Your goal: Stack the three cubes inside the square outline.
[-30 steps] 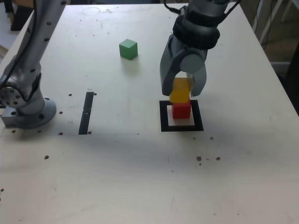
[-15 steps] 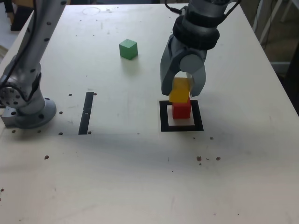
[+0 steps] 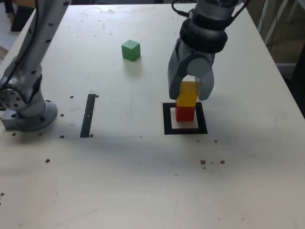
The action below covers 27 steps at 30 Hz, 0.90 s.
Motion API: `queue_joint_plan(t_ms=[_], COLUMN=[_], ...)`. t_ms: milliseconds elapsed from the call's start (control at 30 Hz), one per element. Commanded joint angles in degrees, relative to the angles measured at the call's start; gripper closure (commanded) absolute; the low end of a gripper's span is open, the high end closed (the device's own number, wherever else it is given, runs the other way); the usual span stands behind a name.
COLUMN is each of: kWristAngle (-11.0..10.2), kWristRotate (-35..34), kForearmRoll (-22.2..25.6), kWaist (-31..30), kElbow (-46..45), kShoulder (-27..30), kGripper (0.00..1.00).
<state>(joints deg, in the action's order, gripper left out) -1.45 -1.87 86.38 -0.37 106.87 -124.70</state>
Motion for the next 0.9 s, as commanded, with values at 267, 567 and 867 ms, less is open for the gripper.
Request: queue_joint_plan(t_ms=[267, 567, 867], kWristAngle=[0.18, 1.01, 0.21], kWristRotate=[1.43, 2.19, 2.05], kForearmRoll=[0.41, 0.61, 1.16], kWaist=[0.09, 0.09, 0.09], kElbow=[-0.1, -1.16, -2.05], kShoulder=[0.23, 0.3, 1.85], kGripper=[0.36, 0.11, 0.07])
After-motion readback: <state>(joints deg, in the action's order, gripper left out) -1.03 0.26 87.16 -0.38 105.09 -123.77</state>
